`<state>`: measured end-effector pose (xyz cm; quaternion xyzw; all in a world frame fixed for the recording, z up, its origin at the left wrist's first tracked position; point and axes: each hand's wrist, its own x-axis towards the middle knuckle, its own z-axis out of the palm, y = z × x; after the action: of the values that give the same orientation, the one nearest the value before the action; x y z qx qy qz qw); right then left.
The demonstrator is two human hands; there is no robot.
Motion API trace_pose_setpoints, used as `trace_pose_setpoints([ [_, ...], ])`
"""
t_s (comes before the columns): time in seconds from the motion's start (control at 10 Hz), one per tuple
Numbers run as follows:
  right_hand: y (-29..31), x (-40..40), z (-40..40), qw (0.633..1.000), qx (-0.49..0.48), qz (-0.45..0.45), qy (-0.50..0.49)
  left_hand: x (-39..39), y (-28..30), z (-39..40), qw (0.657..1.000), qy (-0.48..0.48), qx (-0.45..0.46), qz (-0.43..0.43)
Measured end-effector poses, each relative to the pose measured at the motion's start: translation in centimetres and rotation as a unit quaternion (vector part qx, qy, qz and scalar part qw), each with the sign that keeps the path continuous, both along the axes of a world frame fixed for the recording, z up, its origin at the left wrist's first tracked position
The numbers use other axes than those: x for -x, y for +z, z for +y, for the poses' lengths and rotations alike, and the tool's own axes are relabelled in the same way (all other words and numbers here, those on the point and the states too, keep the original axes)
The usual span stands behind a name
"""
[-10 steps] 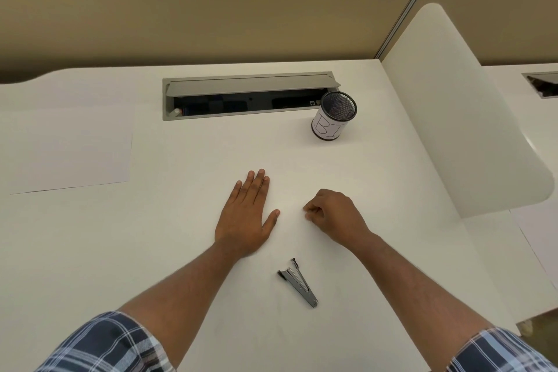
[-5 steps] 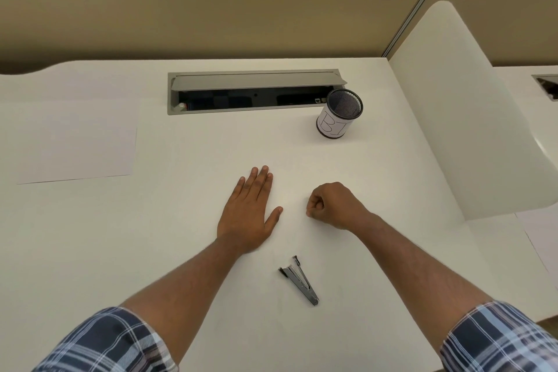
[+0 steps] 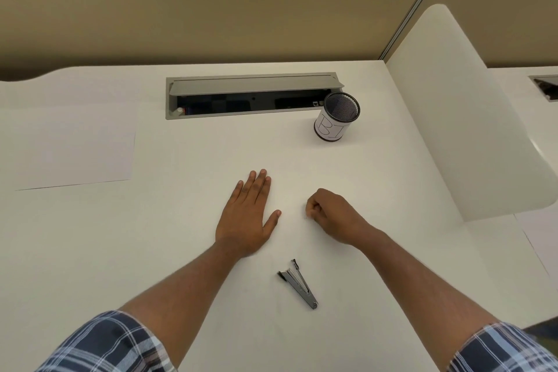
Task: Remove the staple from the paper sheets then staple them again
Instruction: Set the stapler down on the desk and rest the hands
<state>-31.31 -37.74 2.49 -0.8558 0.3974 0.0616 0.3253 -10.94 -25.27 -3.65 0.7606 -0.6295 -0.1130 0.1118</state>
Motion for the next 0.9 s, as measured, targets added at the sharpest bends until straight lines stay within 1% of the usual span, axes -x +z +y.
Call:
trace_pose_setpoints([
  [0.1, 0.2, 0.3, 0.3, 0.994, -0.027, -0.021, -0.103, 0.0, 0.0, 0.0, 1.0, 0.0, -0.005, -0.005],
  [0.2, -0.1, 0.3, 1.3, 0.956, -0.089, -0.031, -0.279, 0.0, 0.1, 0.0, 1.0, -0.001, -0.01, -0.01],
  [0.3, -0.1, 0.0, 1.7, 0.928, -0.127, -0.035, -0.348, 0.0, 0.1, 0.0, 1.0, -0.002, -0.011, -0.011],
  [0.4, -0.1, -0.5, 1.9, 0.921, -0.126, -0.025, -0.367, 0.0, 0.0, 0.1, 1.0, -0.001, -0.01, -0.012],
  [0.5, 0.1, -0.7, 1.7, 0.925, -0.115, -0.008, -0.363, 0.0, 0.0, 0.0, 1.0, -0.001, -0.01, -0.01],
  [0.7, 0.9, -1.4, 0.4, 0.931, -0.132, 0.032, -0.339, 0.1, 0.1, 0.1, 1.0, -0.001, -0.005, -0.005],
  [0.9, 0.7, -2.5, 0.1, 0.948, -0.07, 0.091, -0.296, 0.1, 0.2, 0.1, 1.0, -0.004, -0.012, -0.012],
])
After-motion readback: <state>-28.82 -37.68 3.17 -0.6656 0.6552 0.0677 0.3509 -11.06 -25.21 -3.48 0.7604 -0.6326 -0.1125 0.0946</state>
